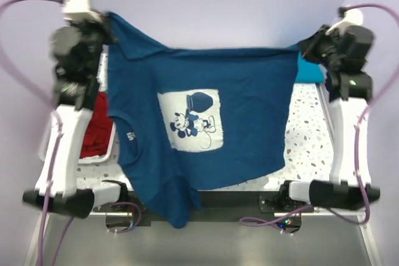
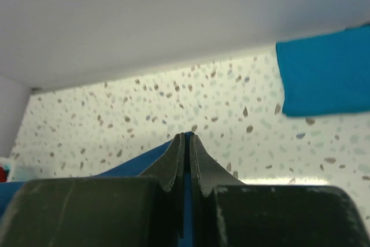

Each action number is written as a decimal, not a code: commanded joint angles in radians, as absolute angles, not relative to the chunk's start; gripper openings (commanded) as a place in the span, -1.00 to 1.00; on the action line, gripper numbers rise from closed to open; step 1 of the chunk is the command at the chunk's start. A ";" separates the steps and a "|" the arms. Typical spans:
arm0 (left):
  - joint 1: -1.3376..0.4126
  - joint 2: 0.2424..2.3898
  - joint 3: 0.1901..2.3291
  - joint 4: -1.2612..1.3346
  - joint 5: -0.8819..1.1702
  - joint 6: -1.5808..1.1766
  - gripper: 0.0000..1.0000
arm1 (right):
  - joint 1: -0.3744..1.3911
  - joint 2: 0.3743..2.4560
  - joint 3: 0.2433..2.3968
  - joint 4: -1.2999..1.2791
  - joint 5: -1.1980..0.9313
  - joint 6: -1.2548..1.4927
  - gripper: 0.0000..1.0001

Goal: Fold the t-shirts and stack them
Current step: Flatten the tshirt out

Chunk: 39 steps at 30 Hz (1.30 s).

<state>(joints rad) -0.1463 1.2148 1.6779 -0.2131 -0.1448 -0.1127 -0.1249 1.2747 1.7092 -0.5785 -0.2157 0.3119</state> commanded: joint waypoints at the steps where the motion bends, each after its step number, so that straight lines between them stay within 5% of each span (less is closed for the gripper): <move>1: -0.147 1.324 1.495 -0.117 -0.075 -0.138 -0.97 | -0.127 1.403 1.568 -0.485 -0.270 0.293 -0.97; 7: -0.146 1.605 1.309 0.026 -0.009 -0.216 -0.99 | -0.129 1.653 1.367 -0.252 -0.239 0.353 -1.00; 16: -0.146 1.865 1.367 0.045 0.122 -0.304 -1.00 | -0.127 1.969 1.509 -0.228 -0.248 0.318 -1.00; 39: -0.107 1.824 1.393 -0.149 0.275 -0.558 -1.00 | -0.141 2.118 1.703 -0.445 -0.189 0.282 -1.00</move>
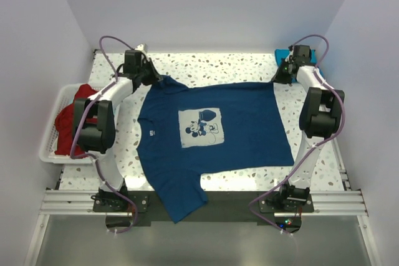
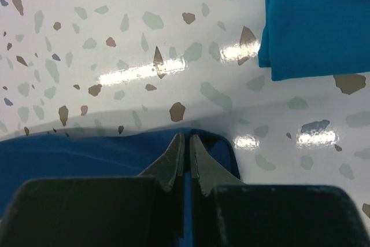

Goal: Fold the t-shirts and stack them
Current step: Flatten the tshirt out, then fold the tshirt

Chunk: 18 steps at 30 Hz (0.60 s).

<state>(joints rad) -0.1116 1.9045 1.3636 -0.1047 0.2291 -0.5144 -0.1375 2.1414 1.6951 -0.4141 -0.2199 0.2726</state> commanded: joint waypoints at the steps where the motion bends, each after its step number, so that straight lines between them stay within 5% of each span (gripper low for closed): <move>1: -0.107 1.809 1.397 -0.164 0.272 -0.555 -1.00 | -0.143 2.114 1.701 -0.455 -0.183 0.281 -1.00; 18: -0.106 1.562 1.256 -0.334 0.262 -0.586 -1.00 | -0.146 1.959 1.597 -0.567 -0.071 0.295 -1.00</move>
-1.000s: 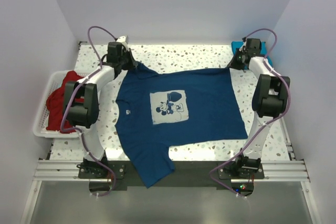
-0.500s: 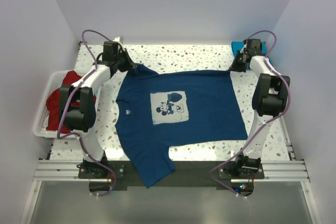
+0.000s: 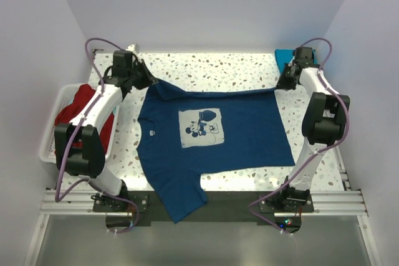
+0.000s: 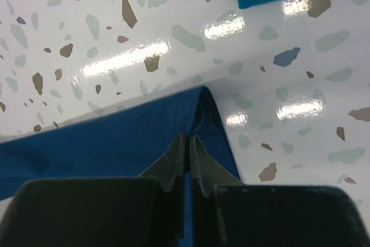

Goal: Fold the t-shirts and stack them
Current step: Fold the tshirt

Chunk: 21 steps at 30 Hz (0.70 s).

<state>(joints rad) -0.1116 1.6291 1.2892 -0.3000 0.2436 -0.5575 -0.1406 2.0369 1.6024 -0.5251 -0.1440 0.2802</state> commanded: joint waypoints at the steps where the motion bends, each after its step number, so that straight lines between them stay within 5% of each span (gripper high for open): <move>1: -0.106 1.530 1.235 -0.339 0.265 -0.592 -1.00 | -0.146 1.954 1.594 -0.584 -0.057 0.295 -1.00; 21: -0.106 1.310 0.911 -0.390 0.311 -0.670 -1.00 | -0.147 1.836 1.356 -0.574 0.077 0.362 -1.00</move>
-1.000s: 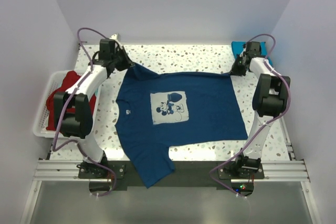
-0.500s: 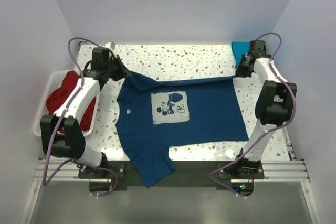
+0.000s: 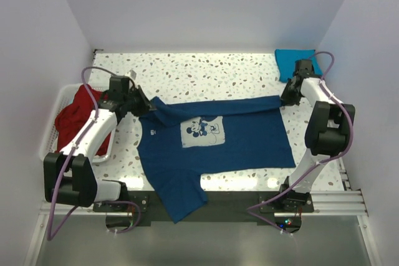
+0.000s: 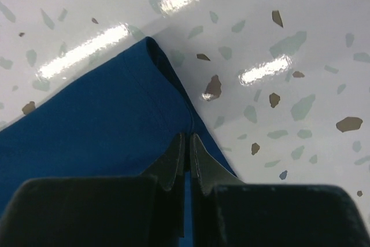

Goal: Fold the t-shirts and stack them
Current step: Fold the tshirt

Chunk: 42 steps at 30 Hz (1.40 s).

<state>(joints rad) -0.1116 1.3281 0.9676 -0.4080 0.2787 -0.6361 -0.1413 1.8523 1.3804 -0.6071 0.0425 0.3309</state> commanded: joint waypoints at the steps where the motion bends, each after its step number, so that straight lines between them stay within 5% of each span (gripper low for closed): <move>1: -0.106 1.313 0.898 -0.368 0.313 -0.682 -1.00 | -0.146 1.857 1.350 -0.571 0.074 0.368 -1.00; 5: -0.106 1.328 0.862 -0.344 0.337 -0.699 -1.00 | -0.146 1.913 1.374 -0.577 0.069 0.368 -0.90; 13: -0.112 1.322 0.851 -0.344 0.390 -0.715 -1.00 | -0.141 1.884 1.419 -0.650 0.107 0.386 -0.02; 20: -0.198 1.312 0.877 -0.321 0.425 -0.781 -1.00 | -0.072 1.760 1.431 -0.661 0.192 0.371 0.35; 42: -0.400 1.312 0.859 -0.236 0.474 -0.903 -1.00 | 0.262 1.698 1.374 -0.465 -0.195 0.244 0.38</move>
<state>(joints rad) -0.3790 1.3346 0.8555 -0.2825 0.4438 -0.8799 0.2302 1.6814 1.3746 -0.5133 -0.1314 0.2672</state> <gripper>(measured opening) 0.028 0.691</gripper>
